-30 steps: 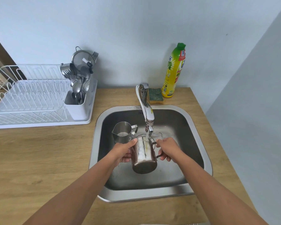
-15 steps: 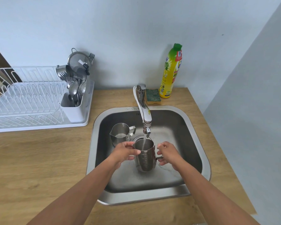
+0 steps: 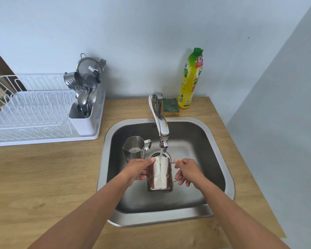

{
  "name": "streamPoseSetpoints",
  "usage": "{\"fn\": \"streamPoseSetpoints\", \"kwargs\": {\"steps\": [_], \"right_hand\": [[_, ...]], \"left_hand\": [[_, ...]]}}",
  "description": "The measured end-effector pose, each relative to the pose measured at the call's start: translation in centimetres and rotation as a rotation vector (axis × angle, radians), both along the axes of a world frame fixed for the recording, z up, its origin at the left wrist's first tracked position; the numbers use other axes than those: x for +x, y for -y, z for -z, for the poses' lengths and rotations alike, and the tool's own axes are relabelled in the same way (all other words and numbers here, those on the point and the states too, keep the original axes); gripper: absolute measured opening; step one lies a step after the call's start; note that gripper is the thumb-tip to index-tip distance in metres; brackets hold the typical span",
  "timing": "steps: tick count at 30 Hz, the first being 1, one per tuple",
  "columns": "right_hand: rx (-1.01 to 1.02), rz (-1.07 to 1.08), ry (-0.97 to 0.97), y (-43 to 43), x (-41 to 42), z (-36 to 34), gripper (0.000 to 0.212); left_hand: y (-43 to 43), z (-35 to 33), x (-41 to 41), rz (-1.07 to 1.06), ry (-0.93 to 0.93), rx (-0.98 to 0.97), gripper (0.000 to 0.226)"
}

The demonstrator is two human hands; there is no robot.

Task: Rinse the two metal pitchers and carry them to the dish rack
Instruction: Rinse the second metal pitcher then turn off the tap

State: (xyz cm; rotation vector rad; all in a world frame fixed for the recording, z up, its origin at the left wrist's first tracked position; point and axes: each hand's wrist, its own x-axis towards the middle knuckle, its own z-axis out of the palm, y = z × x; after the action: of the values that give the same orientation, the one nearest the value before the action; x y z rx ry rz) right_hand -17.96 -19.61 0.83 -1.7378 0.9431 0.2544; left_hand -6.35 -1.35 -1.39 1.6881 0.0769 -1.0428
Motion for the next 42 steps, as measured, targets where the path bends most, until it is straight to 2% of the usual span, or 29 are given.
{"fn": "streamPoseSetpoints", "kwargs": {"steps": [5,11,17,21,29,33,38,42], "right_hand": [[-0.005,0.043,-0.016,0.4,0.0,0.1,0.038],[0.084,0.16,-0.087,1.3,-0.4,0.5,0.037],[0.104,0.292,-0.083,2.8,-1.2,0.1,0.036],[0.107,0.336,-0.086,4.2,-1.9,-0.2,0.037],[0.088,0.35,-0.101,5.3,-3.2,-0.1,0.038],[0.074,0.338,-0.11,5.4,-3.3,0.1,0.038],[0.072,0.312,-0.117,5.3,-2.8,0.4,0.039],[0.07,0.279,-0.088,4.8,-1.8,0.6,0.038]], "left_hand": [[0.5,0.2,-0.6,0.048,-0.012,0.076,0.043],[2.0,0.9,-1.0,0.143,-0.059,0.082,0.041],[4.8,1.4,0.6,0.006,0.167,-0.001,0.061],[6.8,2.3,1.7,-0.027,0.247,0.001,0.074],[9.3,4.7,3.5,-0.182,0.112,-0.045,0.077],[9.5,4.9,3.2,-0.176,0.196,-0.02,0.063],[8.8,5.3,2.2,-0.154,0.277,0.062,0.024],[7.6,6.4,2.1,-0.132,0.302,0.116,0.018]]}}
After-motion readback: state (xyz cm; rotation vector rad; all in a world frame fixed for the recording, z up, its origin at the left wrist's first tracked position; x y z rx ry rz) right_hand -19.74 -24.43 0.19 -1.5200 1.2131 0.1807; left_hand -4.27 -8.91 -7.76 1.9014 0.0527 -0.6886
